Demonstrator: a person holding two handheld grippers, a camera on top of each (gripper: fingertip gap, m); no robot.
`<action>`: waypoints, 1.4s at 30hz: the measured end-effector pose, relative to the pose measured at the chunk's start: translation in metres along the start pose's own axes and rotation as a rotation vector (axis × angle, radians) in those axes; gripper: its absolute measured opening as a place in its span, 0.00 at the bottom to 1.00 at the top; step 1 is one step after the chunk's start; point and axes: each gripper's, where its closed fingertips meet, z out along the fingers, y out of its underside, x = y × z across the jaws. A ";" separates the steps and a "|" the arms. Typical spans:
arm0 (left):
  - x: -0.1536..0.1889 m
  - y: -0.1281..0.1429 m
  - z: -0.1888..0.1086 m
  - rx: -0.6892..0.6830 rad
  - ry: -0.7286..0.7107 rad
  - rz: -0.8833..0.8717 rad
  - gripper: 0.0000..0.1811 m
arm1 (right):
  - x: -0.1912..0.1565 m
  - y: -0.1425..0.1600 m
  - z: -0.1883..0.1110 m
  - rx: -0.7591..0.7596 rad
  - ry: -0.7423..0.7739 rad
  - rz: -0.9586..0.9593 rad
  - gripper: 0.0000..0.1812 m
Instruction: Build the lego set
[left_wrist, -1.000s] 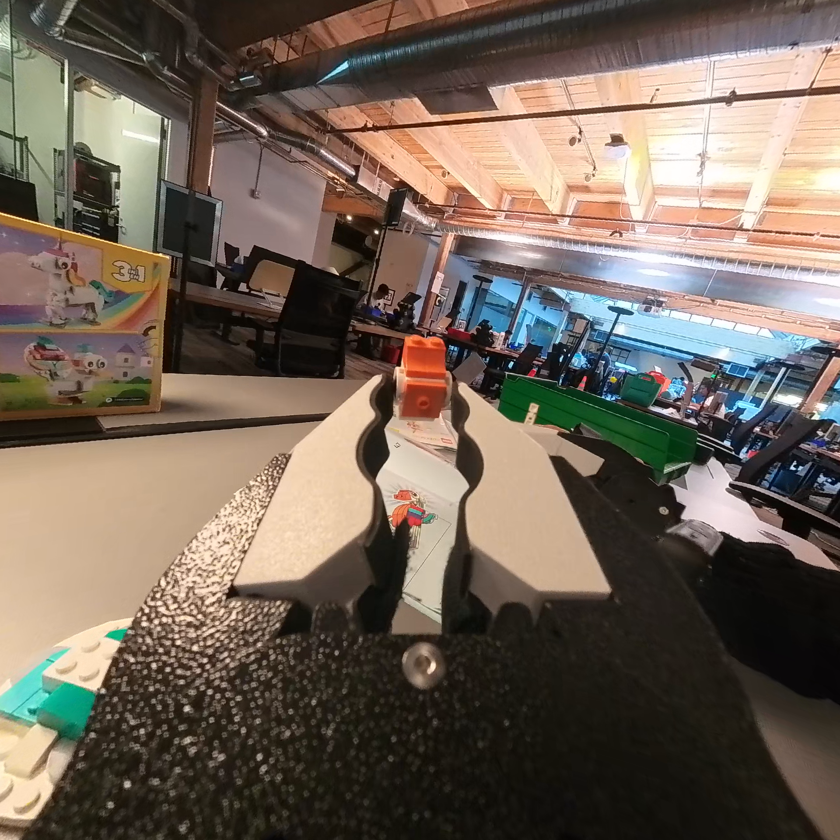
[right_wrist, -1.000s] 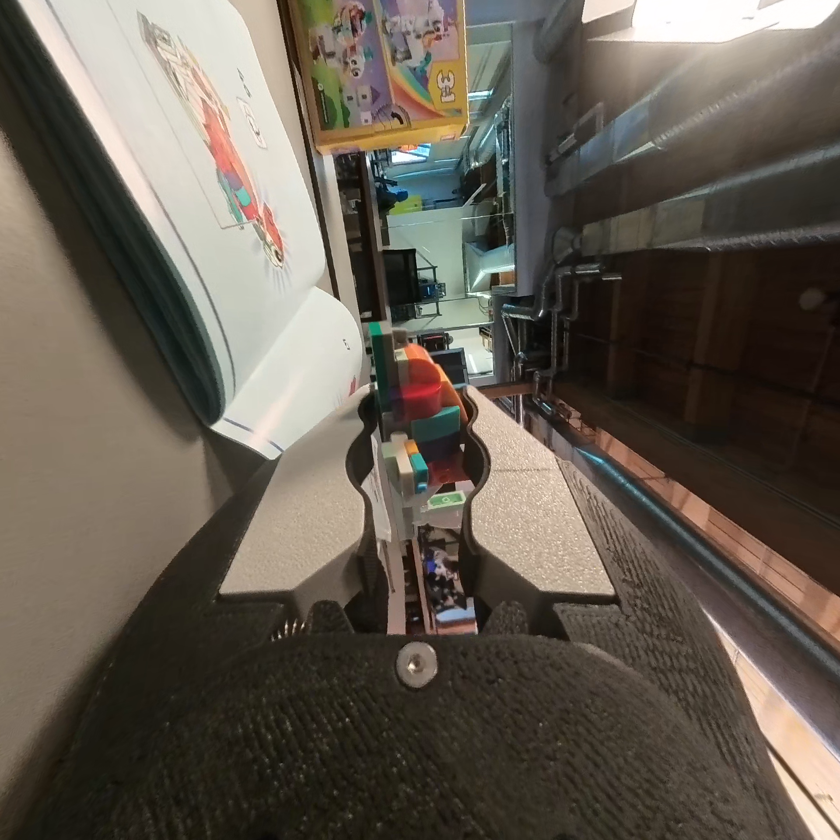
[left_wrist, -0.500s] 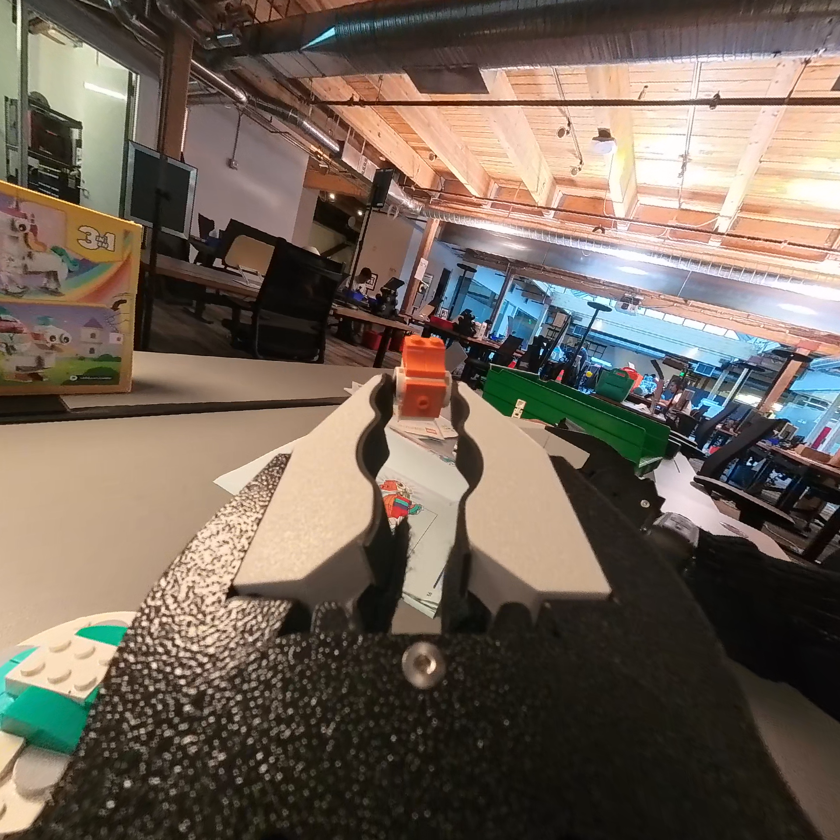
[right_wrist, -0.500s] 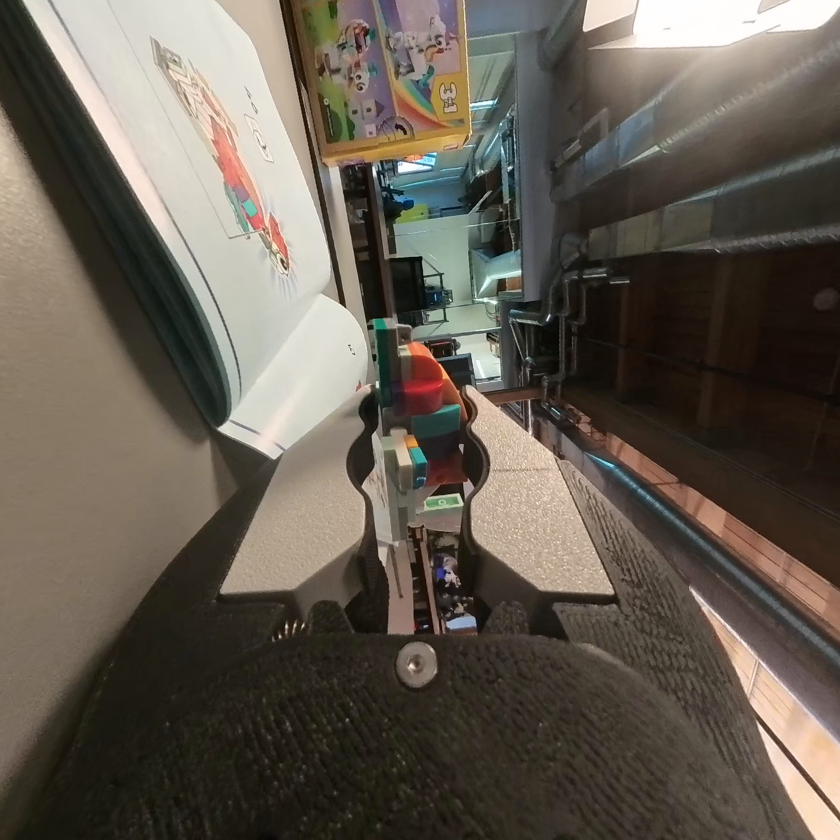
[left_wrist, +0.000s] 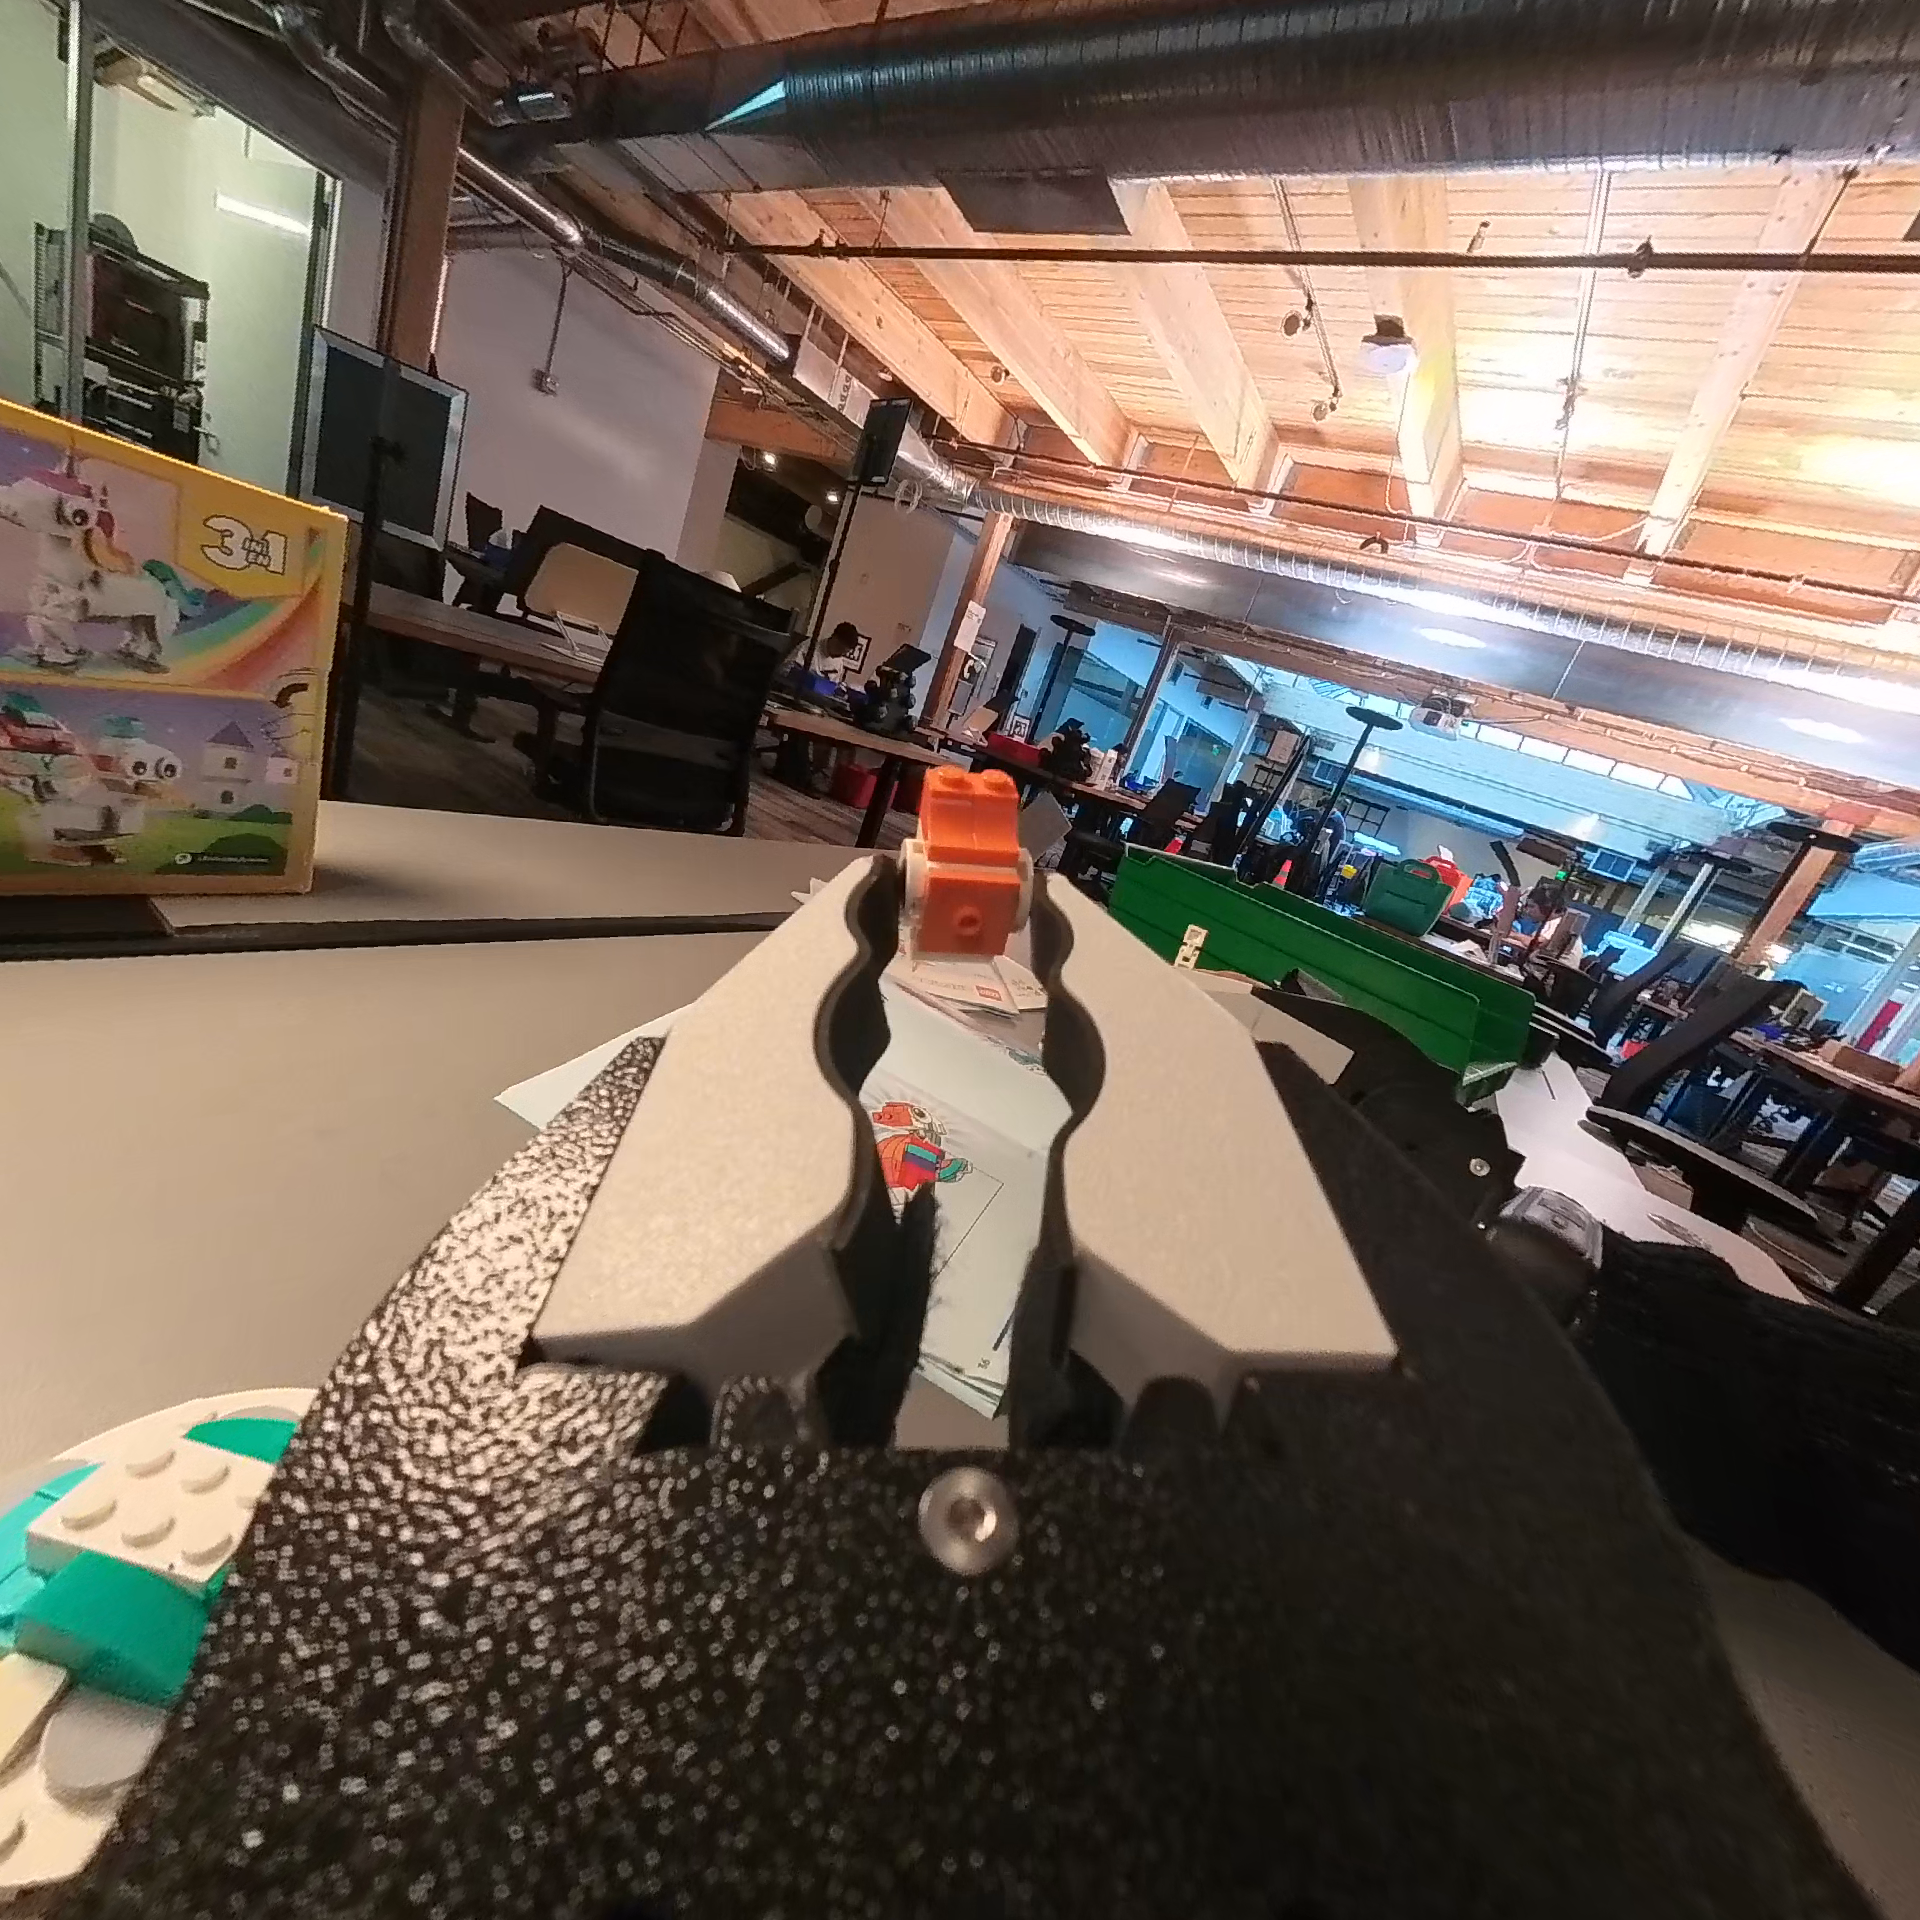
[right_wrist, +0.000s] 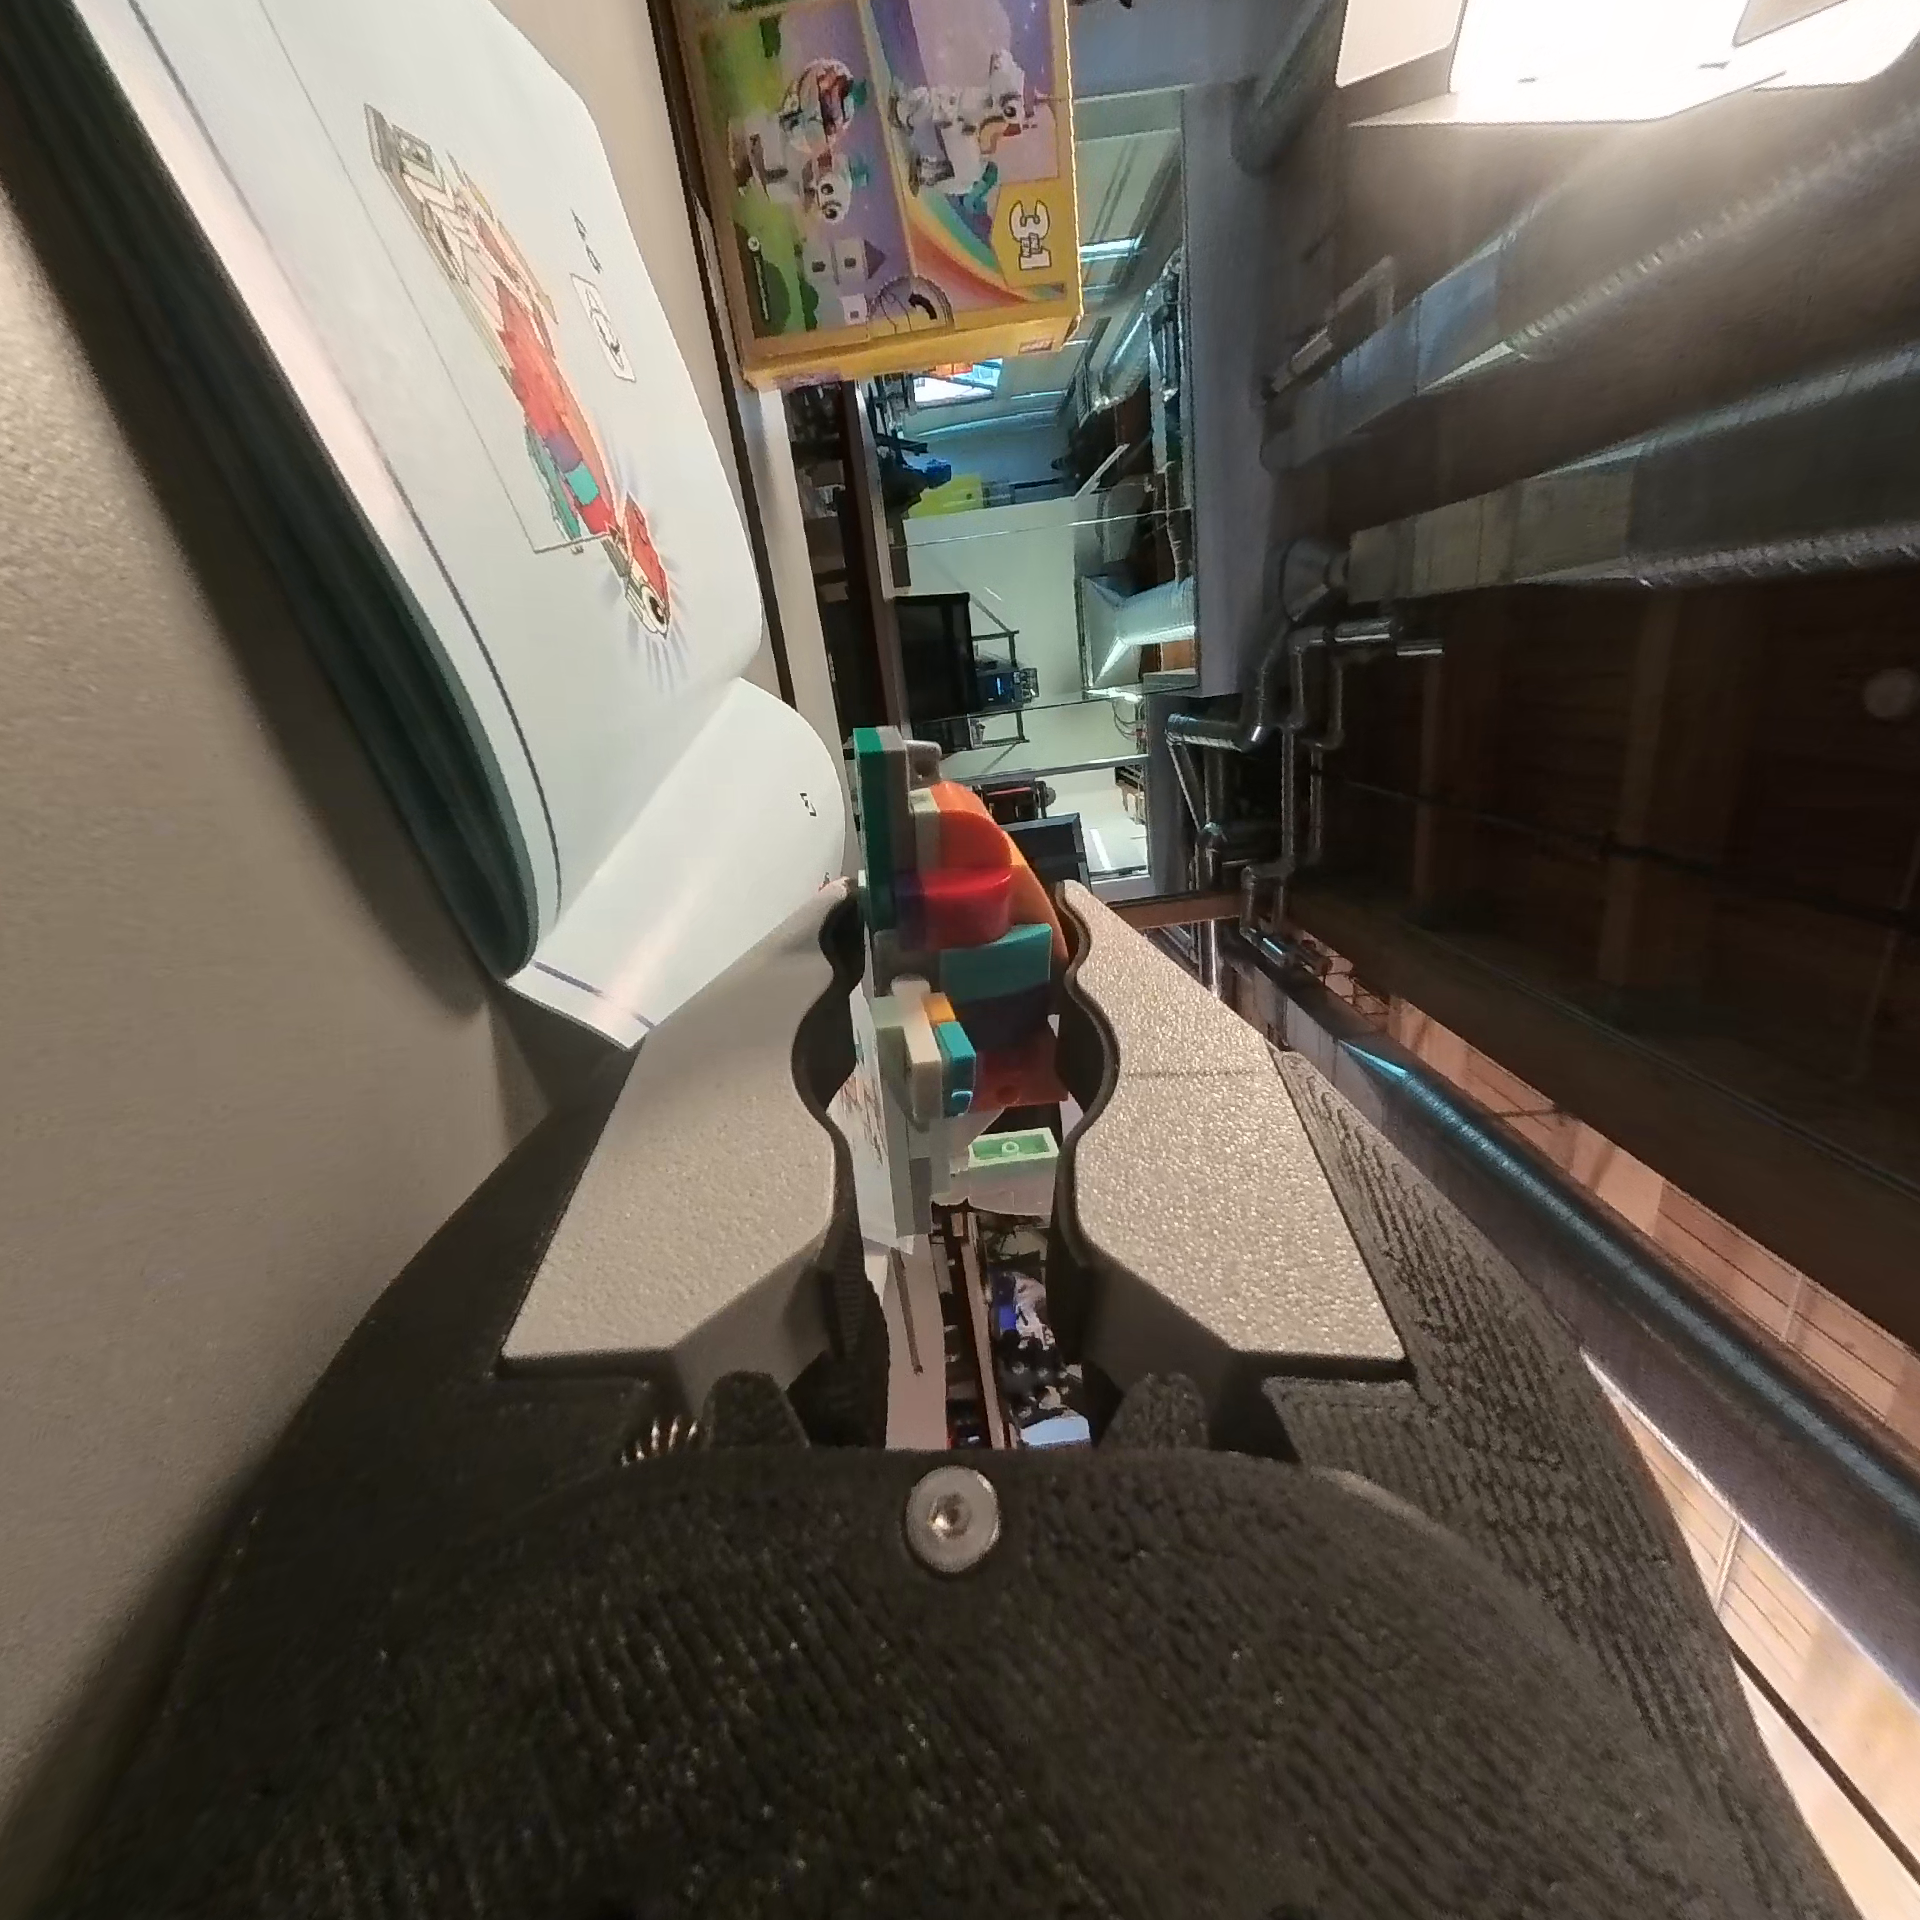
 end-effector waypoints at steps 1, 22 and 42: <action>0.000 0.000 0.000 0.000 0.000 -0.001 0.12 | 0.000 0.000 0.000 0.000 0.000 0.000 0.18; 0.031 0.036 0.006 -0.245 0.199 -0.068 0.12 | 0.002 -0.032 -0.011 0.049 0.027 -0.047 0.18; 0.051 0.086 -0.027 -0.706 0.433 -0.080 0.12 | -0.026 -0.094 -0.035 0.081 -0.126 0.019 0.18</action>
